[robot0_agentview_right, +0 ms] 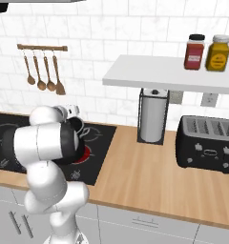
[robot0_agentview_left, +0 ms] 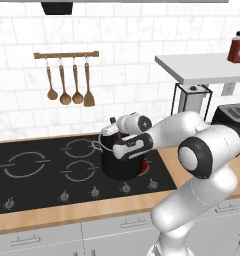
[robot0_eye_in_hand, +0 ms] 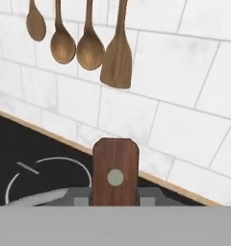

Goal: Put the onion and lemon wedge in the pot. Retrieve the spatula and lightly stir the vegetables in the pot.

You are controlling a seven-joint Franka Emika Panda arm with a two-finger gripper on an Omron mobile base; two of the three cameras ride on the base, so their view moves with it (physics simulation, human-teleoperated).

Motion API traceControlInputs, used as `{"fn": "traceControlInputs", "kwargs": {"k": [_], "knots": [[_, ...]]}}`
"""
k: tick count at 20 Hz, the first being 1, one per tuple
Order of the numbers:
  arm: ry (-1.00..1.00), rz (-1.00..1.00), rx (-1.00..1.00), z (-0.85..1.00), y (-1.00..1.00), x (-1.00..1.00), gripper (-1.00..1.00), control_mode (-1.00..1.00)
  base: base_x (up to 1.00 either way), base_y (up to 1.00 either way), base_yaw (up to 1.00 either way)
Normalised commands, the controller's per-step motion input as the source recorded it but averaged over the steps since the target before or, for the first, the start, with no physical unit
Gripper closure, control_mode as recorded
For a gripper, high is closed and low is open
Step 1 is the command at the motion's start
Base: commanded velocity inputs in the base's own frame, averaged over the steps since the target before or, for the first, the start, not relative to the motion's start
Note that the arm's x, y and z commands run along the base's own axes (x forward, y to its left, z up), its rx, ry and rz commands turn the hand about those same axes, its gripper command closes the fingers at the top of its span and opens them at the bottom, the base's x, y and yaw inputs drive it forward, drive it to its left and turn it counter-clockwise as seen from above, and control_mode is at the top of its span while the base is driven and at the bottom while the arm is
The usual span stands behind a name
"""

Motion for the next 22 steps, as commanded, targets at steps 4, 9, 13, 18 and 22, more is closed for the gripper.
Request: {"fn": "traceControlInputs", "kwargs": {"k": [4,9,13,18,22], "knots": [[-0.52,0.12,0.00,-0.01,0.00,0.00,1.00,-1.00,0.00,0.00,0.00],[-0.23,0.05,0.00,-0.04,-0.01,-0.08,1.00,-1.00,0.00,0.00,0.00],[0.00,0.00,0.00,0.00,-0.39,-0.34,1.00,-1.00,0.00,0.00,0.00],[0.00,0.00,0.05,0.00,-0.91,-0.60,1.00,-1.00,0.00,0.00,0.00],[0.00,0.00,0.01,0.00,-0.79,-0.05,1.00,-1.00,0.00,0.00,0.00]]}}
